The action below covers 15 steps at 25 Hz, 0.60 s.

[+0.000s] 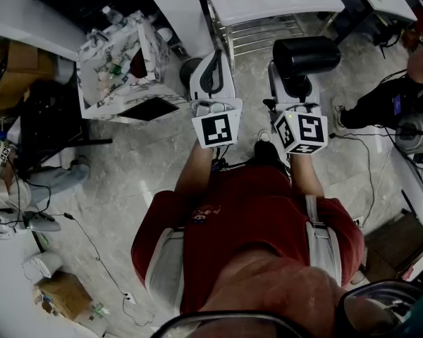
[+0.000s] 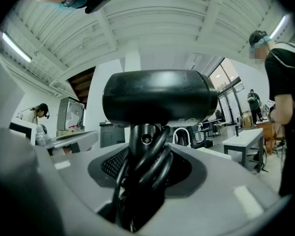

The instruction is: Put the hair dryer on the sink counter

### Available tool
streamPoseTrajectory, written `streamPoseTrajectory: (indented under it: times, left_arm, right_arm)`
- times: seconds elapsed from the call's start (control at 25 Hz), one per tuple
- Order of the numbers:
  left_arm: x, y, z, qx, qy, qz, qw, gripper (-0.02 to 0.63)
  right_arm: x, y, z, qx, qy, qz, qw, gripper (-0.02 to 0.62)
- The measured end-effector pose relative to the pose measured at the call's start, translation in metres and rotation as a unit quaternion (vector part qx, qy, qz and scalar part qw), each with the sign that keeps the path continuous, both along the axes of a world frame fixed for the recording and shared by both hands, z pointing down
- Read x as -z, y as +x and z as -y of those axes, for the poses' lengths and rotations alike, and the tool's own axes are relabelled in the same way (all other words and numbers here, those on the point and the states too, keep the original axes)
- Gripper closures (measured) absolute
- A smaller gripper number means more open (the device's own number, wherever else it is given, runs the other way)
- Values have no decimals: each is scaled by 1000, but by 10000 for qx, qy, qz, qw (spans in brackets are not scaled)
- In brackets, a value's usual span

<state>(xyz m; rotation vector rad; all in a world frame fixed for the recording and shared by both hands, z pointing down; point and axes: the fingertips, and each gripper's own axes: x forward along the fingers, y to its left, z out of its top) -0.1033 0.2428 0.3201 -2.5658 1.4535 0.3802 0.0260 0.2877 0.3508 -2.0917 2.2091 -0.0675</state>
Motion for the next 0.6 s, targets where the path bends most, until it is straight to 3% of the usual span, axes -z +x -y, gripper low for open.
streamPoseTrajectory:
  times: [0.28,0.6]
  left_arm:
    - [25,-98,-80,108,103,60,9999,604]
    - [36,-116,-123,21,159,59,9999,604]
  right_arm:
    - [10,-94,-71,-64,-66,-227,9997,391]
    - [22,-114,-106,-143,89,-222,9996,393]
